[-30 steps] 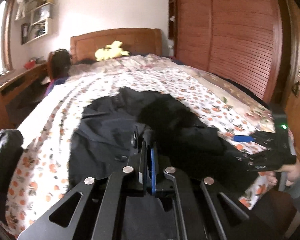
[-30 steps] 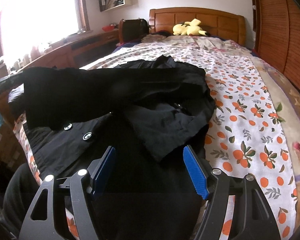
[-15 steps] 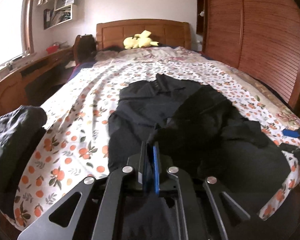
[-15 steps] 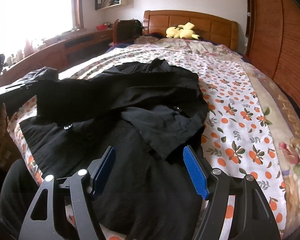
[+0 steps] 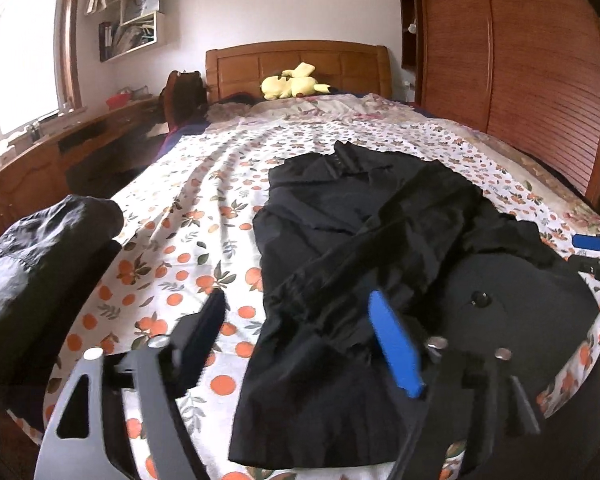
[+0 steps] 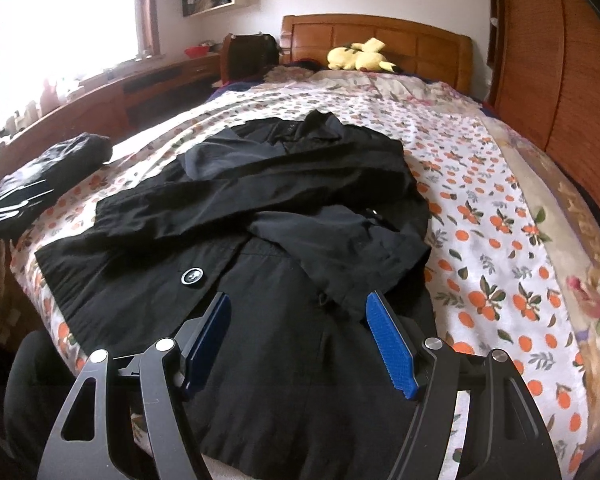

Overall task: Fold large clothes
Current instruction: 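Fold the coat side over the sleeves with the left tool and release, then grasp the coat hem with the right tool while the left tool grasps the hem too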

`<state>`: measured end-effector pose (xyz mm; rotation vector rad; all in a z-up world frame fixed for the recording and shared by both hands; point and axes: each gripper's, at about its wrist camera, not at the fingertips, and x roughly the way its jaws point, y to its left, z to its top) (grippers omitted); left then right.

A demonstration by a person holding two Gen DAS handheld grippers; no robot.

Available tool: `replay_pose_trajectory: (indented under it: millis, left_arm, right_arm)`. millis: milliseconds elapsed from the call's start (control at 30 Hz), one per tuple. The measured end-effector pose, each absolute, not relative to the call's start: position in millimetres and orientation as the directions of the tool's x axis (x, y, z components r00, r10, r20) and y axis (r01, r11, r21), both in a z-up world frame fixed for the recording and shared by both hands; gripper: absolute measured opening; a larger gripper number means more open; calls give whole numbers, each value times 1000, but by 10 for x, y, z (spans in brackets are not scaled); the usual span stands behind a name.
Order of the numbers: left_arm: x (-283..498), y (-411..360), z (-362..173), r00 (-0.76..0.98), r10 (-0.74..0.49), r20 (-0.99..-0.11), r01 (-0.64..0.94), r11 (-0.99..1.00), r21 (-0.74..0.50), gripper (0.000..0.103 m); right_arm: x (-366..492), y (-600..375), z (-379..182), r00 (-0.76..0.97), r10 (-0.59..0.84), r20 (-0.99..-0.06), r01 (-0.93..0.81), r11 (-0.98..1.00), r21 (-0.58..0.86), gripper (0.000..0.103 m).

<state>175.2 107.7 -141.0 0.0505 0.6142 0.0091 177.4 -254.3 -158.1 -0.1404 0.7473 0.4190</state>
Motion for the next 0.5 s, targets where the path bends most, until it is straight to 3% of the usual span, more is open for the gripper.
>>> replay_pose_trajectory:
  millis: [133, 500]
  left_arm:
    - [1741, 1120, -1483, 807, 26, -589, 27, 996, 80, 92]
    - [1819, 1223, -1823, 746, -35, -665, 91, 995, 50, 92]
  right_arm:
    - [1847, -2597, -1678, 659, 273, -701, -362, 932, 23, 67]
    - [2018, -2995, -1819, 643, 82, -761, -179, 983, -46, 67]
